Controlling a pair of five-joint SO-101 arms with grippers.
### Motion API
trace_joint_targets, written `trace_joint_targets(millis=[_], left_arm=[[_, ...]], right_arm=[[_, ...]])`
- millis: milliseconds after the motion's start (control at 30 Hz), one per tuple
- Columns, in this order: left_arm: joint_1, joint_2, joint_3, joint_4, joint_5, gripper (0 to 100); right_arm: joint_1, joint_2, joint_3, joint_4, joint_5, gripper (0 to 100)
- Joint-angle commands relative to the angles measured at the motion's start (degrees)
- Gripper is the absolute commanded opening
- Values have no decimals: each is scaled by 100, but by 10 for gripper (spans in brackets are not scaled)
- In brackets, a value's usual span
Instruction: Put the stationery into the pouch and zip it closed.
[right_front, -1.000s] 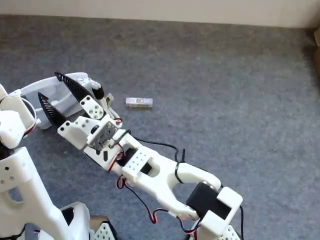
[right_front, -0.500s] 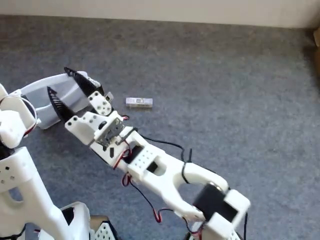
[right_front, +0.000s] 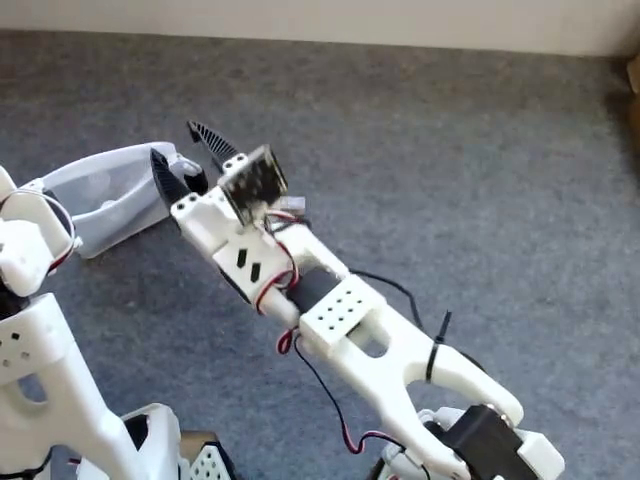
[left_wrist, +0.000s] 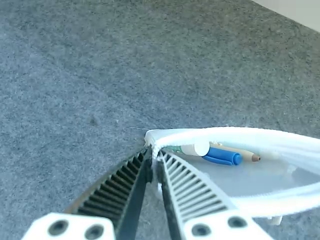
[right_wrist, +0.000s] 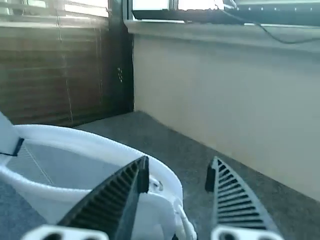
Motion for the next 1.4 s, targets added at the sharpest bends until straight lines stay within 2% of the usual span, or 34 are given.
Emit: trace_joint_targets(millis=[0, 167, 400, 700, 833, 1033, 1367], left_arm=[[-66, 119, 295, -70, 35, 7], [-66, 84, 453, -246, 35, 8], [-66, 84, 453, -237, 35, 8], [-66, 84, 453, -237, 35, 8], [-66, 84, 453, -237, 35, 8], [-66, 84, 453, -237, 35, 8], [119, 84, 470, -237, 35, 8]], right_arm=[[127, -312, -971, 1552, -105, 176], [163, -215, -1965, 3020, -738, 176], [400, 840, -3556, 4541, -730, 176], [787, 2624, -6422, 6844, -721, 176], [787, 3319, -7565, 7899, -132, 176], [848, 4171, -8708, 8796, 360, 176], [1095, 5200, -9033, 9420, 1468, 176]])
